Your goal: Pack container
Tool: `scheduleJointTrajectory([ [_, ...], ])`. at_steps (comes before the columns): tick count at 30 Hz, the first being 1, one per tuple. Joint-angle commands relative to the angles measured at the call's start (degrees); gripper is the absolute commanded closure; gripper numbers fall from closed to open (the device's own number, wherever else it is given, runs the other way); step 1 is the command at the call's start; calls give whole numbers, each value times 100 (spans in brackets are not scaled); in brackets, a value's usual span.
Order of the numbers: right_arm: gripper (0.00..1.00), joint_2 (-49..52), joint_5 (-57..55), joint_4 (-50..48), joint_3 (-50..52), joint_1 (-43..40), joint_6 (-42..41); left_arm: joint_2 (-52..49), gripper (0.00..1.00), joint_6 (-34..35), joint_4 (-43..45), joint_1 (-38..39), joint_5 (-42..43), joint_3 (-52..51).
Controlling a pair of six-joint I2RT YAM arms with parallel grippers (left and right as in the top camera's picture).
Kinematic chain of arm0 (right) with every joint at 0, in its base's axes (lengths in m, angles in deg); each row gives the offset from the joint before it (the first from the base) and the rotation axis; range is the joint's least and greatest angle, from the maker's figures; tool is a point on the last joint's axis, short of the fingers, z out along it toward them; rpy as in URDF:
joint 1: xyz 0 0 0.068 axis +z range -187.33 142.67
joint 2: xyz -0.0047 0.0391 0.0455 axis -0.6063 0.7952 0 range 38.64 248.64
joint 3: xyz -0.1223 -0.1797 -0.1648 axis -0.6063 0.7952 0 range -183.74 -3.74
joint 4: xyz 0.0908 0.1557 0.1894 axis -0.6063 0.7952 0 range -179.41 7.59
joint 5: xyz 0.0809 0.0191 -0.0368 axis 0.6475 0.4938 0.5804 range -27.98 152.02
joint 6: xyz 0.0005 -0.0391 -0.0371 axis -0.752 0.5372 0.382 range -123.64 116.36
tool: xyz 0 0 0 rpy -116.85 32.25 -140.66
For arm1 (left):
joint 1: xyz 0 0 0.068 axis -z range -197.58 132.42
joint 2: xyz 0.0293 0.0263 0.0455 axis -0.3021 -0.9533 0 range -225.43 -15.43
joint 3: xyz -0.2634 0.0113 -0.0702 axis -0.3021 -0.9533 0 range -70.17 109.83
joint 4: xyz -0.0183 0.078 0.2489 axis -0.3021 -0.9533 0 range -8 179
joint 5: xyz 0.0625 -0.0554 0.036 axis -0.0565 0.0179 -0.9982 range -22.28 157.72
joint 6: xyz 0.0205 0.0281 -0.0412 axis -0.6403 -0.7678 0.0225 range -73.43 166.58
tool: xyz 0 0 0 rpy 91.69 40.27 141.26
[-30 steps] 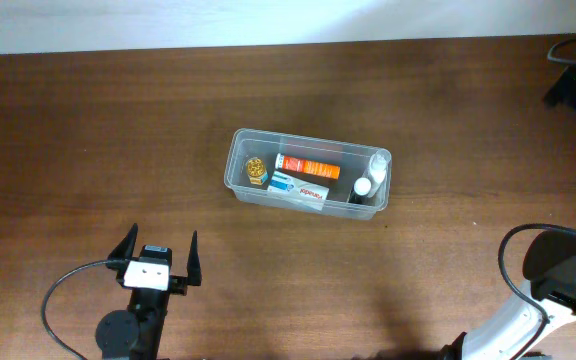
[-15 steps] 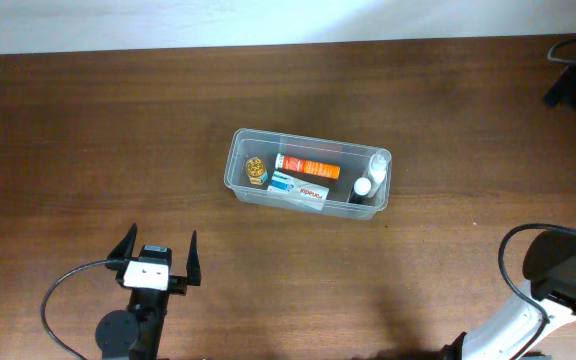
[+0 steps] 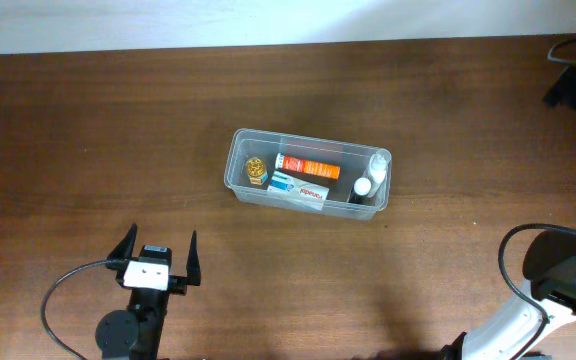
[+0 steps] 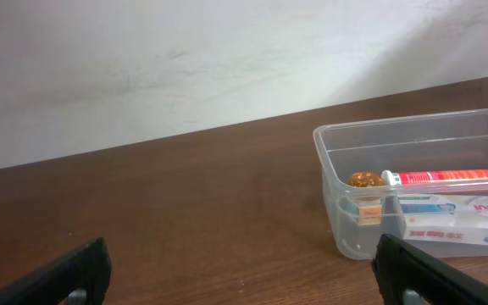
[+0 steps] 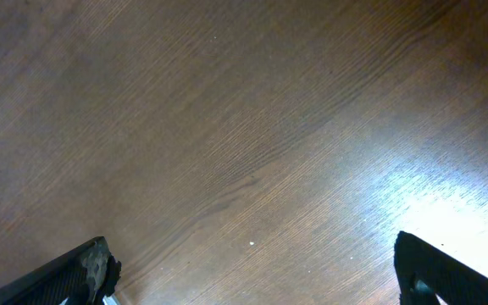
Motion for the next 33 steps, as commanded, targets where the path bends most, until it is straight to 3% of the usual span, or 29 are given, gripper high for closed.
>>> scheduleJointTrajectory([
  [1, 2, -107, -50, 0, -87, -17, -2, 59, 1, -116, -7, -28, -42, -44],
  [6, 2, -302, -50, 2, -87, 227, -2, 59, 1, -116, -7, -28, -42, -44],
  [11, 2, -782, -50, 0, -87, 1080, -2, 59, 1, -116, -7, -28, -42, -44],
  [14, 2, -1060, -50, 0, -87, 1886, -2, 59, 1, -116, -7, -28, -42, -44],
  [17, 2, -1390, -243, -2, -87, 3344, 153, 59, 1, -116, -7, -28, -42, -44],
  [24, 2, -1779, -1438, -164, -85, 5075, 278, 59, 1, -116, -7, -28, -42, -44],
  [29, 2, -2127, -1853, -417, -85, 5600, 278, 59, 1, -116, -7, -28, -42, -44],
  [33, 2, -2509, -1849, -1285, -11, 5534, 275, 59, 1, -116, -7, -28, -42, -44],
])
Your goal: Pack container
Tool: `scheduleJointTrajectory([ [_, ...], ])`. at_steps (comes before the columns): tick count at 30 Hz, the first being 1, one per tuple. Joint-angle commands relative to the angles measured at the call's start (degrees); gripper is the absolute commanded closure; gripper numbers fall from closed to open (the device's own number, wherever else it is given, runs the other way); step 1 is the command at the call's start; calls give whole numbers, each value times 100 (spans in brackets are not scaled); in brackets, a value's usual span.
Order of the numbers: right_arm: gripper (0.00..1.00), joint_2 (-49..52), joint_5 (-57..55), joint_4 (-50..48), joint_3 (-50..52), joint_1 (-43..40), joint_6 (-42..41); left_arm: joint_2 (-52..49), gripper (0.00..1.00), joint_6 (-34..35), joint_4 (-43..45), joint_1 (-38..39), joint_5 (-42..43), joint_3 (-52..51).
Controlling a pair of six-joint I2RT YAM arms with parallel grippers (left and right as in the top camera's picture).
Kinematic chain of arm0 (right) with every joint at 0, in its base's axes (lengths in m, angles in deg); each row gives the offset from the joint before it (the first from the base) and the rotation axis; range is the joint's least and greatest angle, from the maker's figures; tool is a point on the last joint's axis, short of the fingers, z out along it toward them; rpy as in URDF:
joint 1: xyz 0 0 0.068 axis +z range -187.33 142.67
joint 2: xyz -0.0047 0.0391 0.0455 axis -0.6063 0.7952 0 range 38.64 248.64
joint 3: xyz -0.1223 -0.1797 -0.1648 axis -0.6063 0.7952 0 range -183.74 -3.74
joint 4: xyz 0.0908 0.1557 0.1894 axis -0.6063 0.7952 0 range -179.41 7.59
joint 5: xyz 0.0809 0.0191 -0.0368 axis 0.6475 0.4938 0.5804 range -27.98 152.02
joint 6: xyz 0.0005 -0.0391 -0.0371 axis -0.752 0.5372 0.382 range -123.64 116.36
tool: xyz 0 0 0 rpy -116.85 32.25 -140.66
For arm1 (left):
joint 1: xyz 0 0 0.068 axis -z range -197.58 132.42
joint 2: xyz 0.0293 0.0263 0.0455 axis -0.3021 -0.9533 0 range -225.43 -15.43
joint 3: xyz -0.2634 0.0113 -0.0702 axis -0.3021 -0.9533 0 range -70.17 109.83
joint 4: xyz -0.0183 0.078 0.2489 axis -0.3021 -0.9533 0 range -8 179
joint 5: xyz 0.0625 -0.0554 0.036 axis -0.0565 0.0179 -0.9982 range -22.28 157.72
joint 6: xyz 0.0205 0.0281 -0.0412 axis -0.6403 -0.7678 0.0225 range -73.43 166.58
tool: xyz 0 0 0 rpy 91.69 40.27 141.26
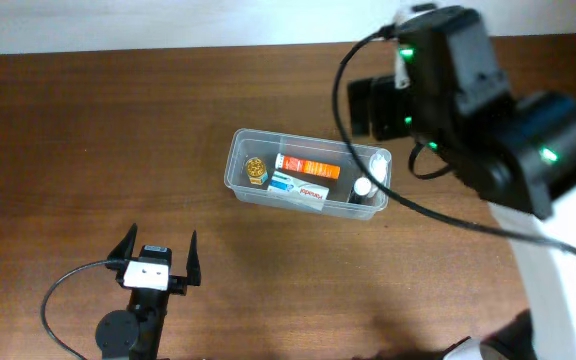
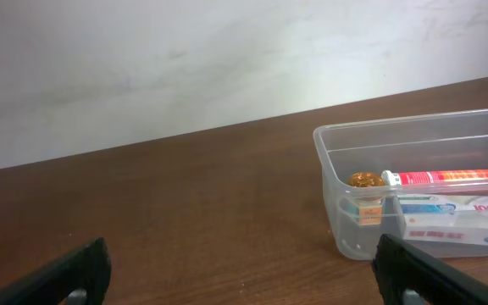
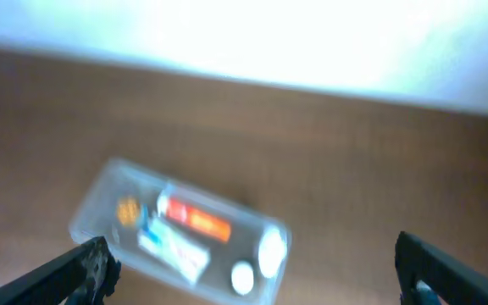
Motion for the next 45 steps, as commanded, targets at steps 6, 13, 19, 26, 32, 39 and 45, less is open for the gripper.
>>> scheduleJointTrajectory([
  [6, 2, -1305, -313, -2238, 1104, -544, 22, 55, 1, -116, -4, -28, -39, -44],
  [13, 2, -2868, 354, -3991, 3633, -1574, 24, 55, 1, -116, -4, -28, -39, -44],
  [19, 2, -4301, 522, -5405, 6046, -2315, 24, 55, 1, -116, -4, -28, -39, -44],
  [26, 2, -5923, 581, -6704, 8574, -2608, 24, 55, 1, -116, -4, -28, -39, -44],
  [32, 2, -7128, 605, -7641, 10456, -2610, 24, 55, 1, -116, -4, -28, -42, -44],
  [39, 2, -8105, 1049, -8157, 11912, -2612, 24, 55, 1, -116, -4, -28, -39, -44],
  [45, 2, -8627, 1364, -8153, 12524, -2612, 26, 55, 1, -116, -4, -28, -39, -44],
])
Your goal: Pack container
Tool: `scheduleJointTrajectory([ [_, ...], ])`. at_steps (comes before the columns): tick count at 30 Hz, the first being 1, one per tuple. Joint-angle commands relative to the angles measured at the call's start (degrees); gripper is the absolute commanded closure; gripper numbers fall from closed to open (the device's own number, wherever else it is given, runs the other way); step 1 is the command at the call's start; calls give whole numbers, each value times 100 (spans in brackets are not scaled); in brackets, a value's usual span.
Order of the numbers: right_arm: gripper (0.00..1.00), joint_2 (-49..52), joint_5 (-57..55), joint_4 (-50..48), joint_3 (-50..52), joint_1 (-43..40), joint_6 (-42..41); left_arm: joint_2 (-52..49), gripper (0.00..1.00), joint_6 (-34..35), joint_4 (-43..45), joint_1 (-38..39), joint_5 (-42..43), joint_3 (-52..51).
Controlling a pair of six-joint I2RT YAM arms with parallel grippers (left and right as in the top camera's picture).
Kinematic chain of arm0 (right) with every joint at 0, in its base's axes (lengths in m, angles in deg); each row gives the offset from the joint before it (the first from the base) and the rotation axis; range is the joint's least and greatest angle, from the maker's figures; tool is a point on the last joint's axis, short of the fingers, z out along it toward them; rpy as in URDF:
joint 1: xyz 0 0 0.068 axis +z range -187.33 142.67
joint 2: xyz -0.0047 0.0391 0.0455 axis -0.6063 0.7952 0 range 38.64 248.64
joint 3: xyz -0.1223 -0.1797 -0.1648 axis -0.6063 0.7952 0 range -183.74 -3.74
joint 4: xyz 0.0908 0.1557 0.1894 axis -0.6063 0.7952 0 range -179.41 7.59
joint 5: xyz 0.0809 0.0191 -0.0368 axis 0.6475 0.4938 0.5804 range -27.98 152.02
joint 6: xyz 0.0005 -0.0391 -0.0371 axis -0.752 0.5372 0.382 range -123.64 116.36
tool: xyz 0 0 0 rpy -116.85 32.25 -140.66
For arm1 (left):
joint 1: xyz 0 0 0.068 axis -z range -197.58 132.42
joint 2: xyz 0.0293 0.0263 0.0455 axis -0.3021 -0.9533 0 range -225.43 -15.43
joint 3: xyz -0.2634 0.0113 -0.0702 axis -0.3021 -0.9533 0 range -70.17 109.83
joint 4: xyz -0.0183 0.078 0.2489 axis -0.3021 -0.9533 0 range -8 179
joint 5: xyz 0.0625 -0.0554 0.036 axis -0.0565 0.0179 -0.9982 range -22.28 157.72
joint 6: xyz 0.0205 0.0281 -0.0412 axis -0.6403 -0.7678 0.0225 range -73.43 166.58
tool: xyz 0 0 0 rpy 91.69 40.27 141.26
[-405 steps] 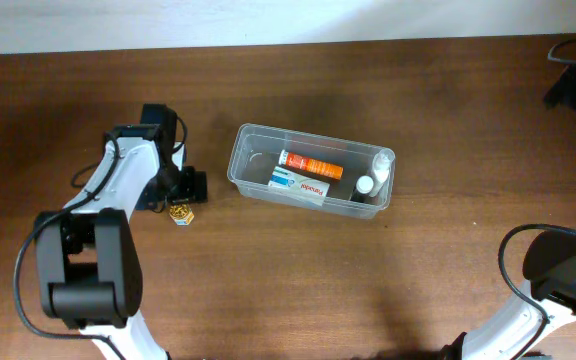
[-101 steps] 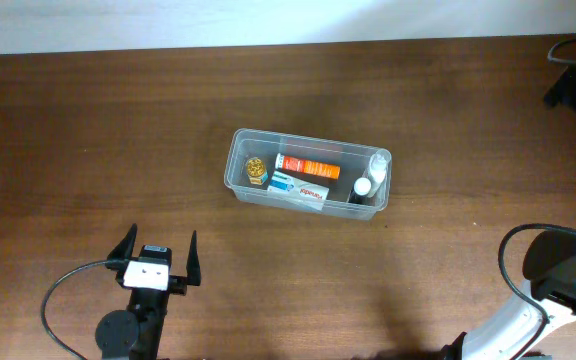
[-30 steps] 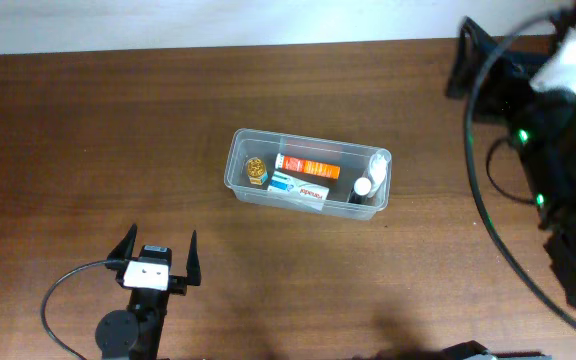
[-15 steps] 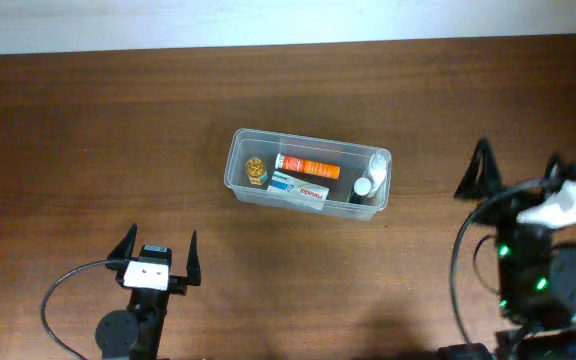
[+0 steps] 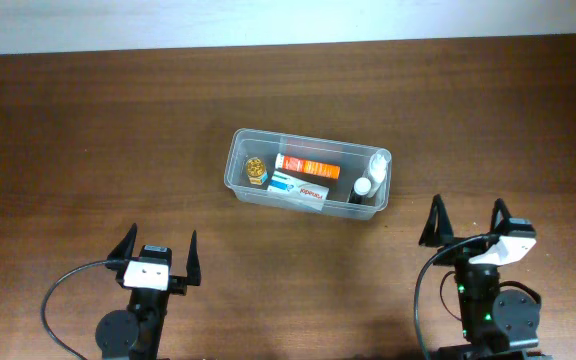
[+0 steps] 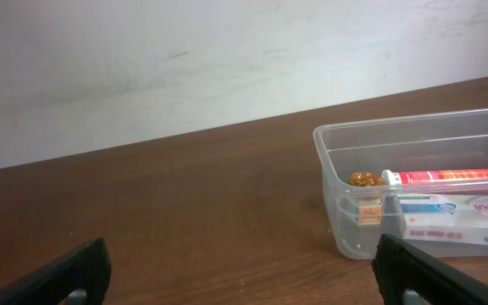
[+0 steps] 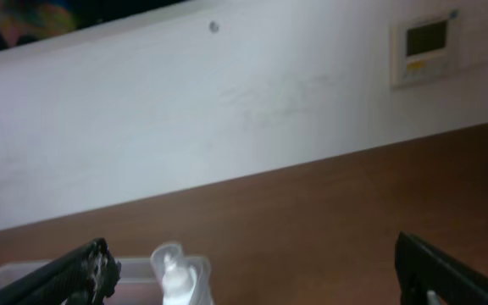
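Note:
A clear plastic container [image 5: 240,140] sits mid-table, holding a small gold-capped jar [image 5: 256,171], an orange and white tube [image 5: 308,167], a blue and white box [image 5: 298,188] and white bottles [image 5: 371,175] at its right end. In the left wrist view the container [image 6: 329,182] lies ahead to the right. The right wrist view shows a white bottle [image 7: 172,275] at the container's end. My left gripper [image 5: 158,248] stands open near the front left, and my right gripper [image 5: 466,222] stands open at the front right. Both are empty and apart from the container.
The brown wooden table [image 5: 88,130] runs to a white wall at the back. A wall panel [image 7: 427,38] shows in the right wrist view. Black cables loop beside both arm bases.
My right arm was raised high over the table's back right, beside the container. Now it stands low at the front right, gripper open and facing the container. The left arm and the contents are unchanged.
First my right arm was low at the far right edge, its camera facing the tabletop. Then it rose over the back right with the container below it. Now it rests at the front right. The left gripper stayed open and still throughout.

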Motion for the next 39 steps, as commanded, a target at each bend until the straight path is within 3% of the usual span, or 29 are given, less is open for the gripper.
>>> scheduleJointTrajectory([
  [1, 2, -317, 343, -39, 319, -55, 26, 52, 1, -114, 7, -28, -39, -44],
  [11, 2, -951, 848, 24, 1154, -52, 28, 52, 1, -114, 7, -28, -39, -44],
  [20, 2, -1008, 907, 415, 1152, -42, 625, 52, 1, -114, 7, -28, -39, -44],
  [39, 2, -1008, 925, 409, 1152, -26, 625, 52, 1, -114, 7, -28, -39, -44],
])
